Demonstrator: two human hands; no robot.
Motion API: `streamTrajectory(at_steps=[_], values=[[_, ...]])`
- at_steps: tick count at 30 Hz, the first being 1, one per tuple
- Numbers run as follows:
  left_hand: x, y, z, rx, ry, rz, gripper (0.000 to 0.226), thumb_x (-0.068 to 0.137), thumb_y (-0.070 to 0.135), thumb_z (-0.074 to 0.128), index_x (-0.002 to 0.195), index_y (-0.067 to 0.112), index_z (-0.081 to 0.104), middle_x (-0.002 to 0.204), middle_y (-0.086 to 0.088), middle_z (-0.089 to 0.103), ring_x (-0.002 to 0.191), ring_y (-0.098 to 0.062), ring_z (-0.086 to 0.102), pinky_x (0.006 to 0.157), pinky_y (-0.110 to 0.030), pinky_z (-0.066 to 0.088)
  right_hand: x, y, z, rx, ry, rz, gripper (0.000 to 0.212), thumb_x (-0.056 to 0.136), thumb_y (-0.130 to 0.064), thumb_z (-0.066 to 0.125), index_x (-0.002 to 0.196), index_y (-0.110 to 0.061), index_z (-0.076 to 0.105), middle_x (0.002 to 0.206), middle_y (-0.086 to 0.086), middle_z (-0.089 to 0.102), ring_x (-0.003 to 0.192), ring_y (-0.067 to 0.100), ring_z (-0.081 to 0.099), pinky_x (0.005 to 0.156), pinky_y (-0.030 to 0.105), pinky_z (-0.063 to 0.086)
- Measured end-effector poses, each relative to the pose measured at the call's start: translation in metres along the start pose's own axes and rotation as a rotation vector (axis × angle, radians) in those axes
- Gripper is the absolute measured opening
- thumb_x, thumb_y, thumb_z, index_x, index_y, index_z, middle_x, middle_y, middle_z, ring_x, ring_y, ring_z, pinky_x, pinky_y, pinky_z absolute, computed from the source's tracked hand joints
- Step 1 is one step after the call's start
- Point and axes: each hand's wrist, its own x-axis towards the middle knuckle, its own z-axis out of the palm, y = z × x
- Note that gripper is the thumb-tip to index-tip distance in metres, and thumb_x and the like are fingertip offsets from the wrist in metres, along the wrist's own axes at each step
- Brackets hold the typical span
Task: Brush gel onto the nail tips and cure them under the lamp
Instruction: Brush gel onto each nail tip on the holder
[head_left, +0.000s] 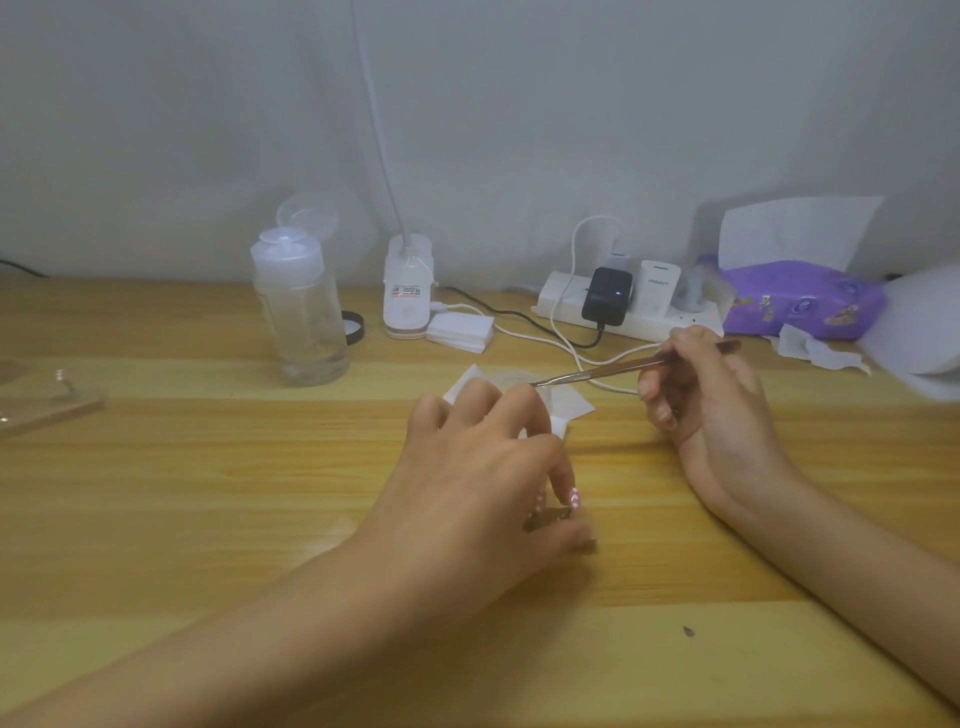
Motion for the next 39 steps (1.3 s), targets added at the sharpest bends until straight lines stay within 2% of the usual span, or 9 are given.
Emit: streamTrajectory(at_steps=[5,11,15,18,22,25,28,33,39], values=[[0.002,0.002,0.000,0.016,0.044,0.056,0.014,0.084,0.051,0.066,0.090,0.039,0.065,0.105,0.020,0.044,0.105,-0.011,0.040,0.076,-0.030,0.012,0.000,0.001,0.000,0.001,-0.002,0.004,0.030,0.103,-0.021,0.047,0.073,-0.015,0.052,0.051,0.003,0.058,0.043,0.011,0.043,0.041,0.017,0.034],[-0.001,0.002,0.002,0.053,0.121,0.136,0.021,0.070,0.041,0.084,0.076,0.035,0.065,0.092,0.016,0.061,0.092,-0.019,0.058,0.077,-0.035,0.030,-0.001,0.000,0.000,0.003,-0.001,0.001,0.032,0.103,-0.022,0.048,0.072,-0.016,0.054,0.052,0.003,0.058,0.042,0.011,0.043,0.040,0.017,0.034],[-0.001,0.005,-0.004,0.109,0.257,0.256,0.007,0.072,0.038,0.074,0.074,0.035,0.068,0.090,0.018,0.066,0.094,-0.018,0.060,0.081,-0.038,0.034,0.000,0.000,-0.002,0.028,0.009,-0.016,0.030,0.103,-0.022,0.047,0.074,-0.016,0.052,0.052,0.004,0.058,0.042,0.012,0.043,0.041,0.018,0.034],[0.009,-0.005,-0.029,-0.049,0.394,0.272,0.005,0.081,0.042,0.070,0.079,0.037,0.068,0.092,0.023,0.067,0.101,-0.012,0.055,0.084,-0.034,0.029,0.000,0.000,-0.001,0.019,0.005,-0.063,0.028,0.103,-0.021,0.046,0.076,-0.014,0.051,0.052,0.004,0.060,0.041,0.012,0.044,0.040,0.018,0.035],[0.027,-0.034,-0.057,-0.445,0.434,0.196,0.006,0.087,0.029,0.074,0.089,0.024,0.072,0.092,0.013,0.074,0.095,-0.010,0.065,0.077,-0.018,0.041,-0.004,-0.004,0.004,-0.102,-0.104,-0.169,0.028,0.105,-0.018,0.041,0.077,-0.013,0.044,0.054,0.006,0.062,0.040,0.014,0.046,0.040,0.020,0.037],[0.032,-0.055,-0.048,-0.759,0.345,0.079,0.012,0.083,0.023,0.076,0.086,0.013,0.070,0.088,-0.002,0.075,0.083,-0.014,0.069,0.067,-0.029,0.052,-0.006,-0.018,0.009,-0.246,-0.227,-0.253,0.027,0.104,-0.016,0.042,0.077,-0.013,0.043,0.057,0.011,0.063,0.042,0.018,0.050,0.041,0.023,0.042],[0.034,-0.072,-0.028,-0.845,0.253,-0.013,0.016,0.080,0.027,0.076,0.087,0.014,0.072,0.088,0.001,0.074,0.079,-0.017,0.068,0.072,-0.035,0.057,-0.003,-0.034,0.014,-0.417,-0.356,-0.294,0.024,0.102,-0.018,0.046,0.081,-0.008,0.046,0.061,0.015,0.065,0.045,0.022,0.057,0.043,0.027,0.048],[0.033,-0.083,-0.009,-0.976,0.263,-0.101,0.007,0.079,0.036,0.078,0.079,0.031,0.073,0.086,0.006,0.072,0.064,-0.006,0.061,0.061,-0.017,0.049,0.003,-0.036,0.024,-0.579,-0.477,-0.275,0.021,0.103,-0.016,0.048,0.083,-0.009,0.047,0.062,0.014,0.066,0.048,0.024,0.060,0.045,0.030,0.050],[0.029,-0.084,0.001,-1.021,0.279,-0.211,0.012,0.079,0.034,0.073,0.087,0.028,0.079,0.095,0.008,0.077,0.075,-0.004,0.069,0.058,-0.016,0.052,0.006,-0.026,0.026,-0.549,-0.484,-0.239,0.022,0.104,-0.016,0.048,0.082,-0.009,0.047,0.061,0.014,0.066,0.046,0.022,0.058,0.044,0.027,0.048]])
